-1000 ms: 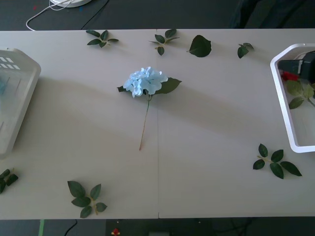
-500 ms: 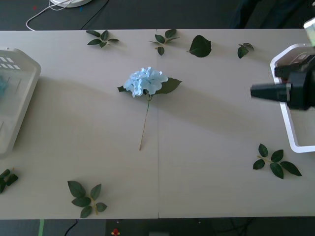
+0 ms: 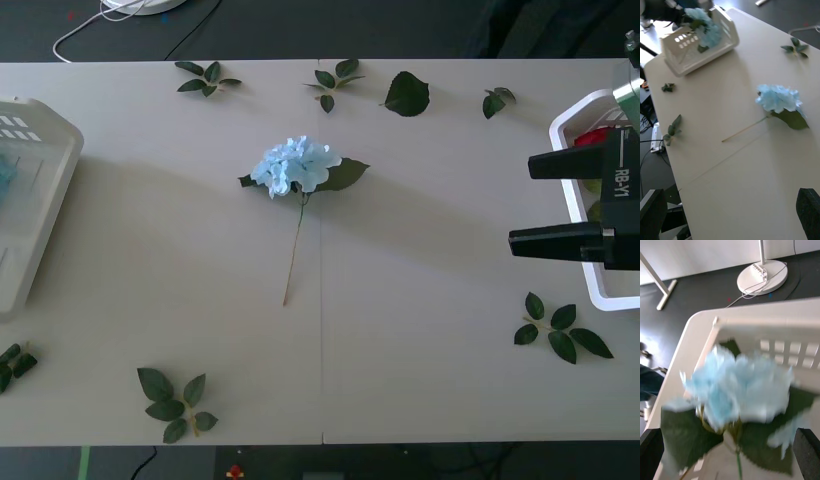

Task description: Place the red flowers into the right box and the blue flowers into the left box. If a person shows an open palm, hand one flower to the person first, then continue sorting.

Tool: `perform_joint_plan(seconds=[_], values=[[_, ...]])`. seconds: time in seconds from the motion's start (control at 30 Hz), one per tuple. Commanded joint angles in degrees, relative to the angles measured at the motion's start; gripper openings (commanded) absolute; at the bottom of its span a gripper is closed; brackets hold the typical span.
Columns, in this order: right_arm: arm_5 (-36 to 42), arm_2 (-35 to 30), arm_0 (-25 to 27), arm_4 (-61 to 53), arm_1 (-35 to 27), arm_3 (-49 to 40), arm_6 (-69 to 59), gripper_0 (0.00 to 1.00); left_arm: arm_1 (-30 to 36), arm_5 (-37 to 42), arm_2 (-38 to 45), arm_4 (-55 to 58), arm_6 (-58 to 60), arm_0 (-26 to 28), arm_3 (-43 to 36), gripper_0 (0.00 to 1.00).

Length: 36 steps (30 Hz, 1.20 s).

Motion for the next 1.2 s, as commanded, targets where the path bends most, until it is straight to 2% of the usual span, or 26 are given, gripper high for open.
perform_joint_plan(seconds=[0.03, 0.3, 0.5, 0.7, 0.83, 1.0, 1.2], values=[[0.1, -0.1, 0.1, -3.1, 0.7, 0.6, 4.0, 1.00, 1.3, 10.5, 8.4, -0.5, -0.8, -8.8, -1.5, 1.00], [0.1, 0.3, 0.2, -4.4, 1.2, 0.9, 6.4, 1.00, 3.7, 32.1, 11.0, -1.1, 1.7, -20.5, -1.5, 1.00], [0.0, 0.3, 0.1, -4.4, 1.2, 0.9, 6.5, 1.00, 3.1, 40.7, 6.5, -1.2, 14.1, -28.6, -2.0, 1.00], [0.0, 0.3, 0.1, -4.4, 1.2, 0.9, 6.5, 1.00, -0.8, 45.7, 1.5, -2.1, 25.6, -29.8, -10.1, 1.00], [0.0, 0.3, 0.1, -4.4, 1.2, 0.9, 6.5, 1.00, -6.2, 49.4, -3.6, -4.2, 32.5, -29.5, -16.9, 1.00], [0.0, 0.3, 0.1, -4.4, 1.2, 0.9, 6.5, 1.00, -11.9, 52.0, -10.0, -4.6, 39.1, -29.5, -20.7, 1.00], [0.0, 0.3, 0.1, -4.4, 1.2, 0.9, 6.5, 1.00, -16.9, 51.2, -23.0, -5.5, 45.8, -30.0, -22.1, 1.00]])
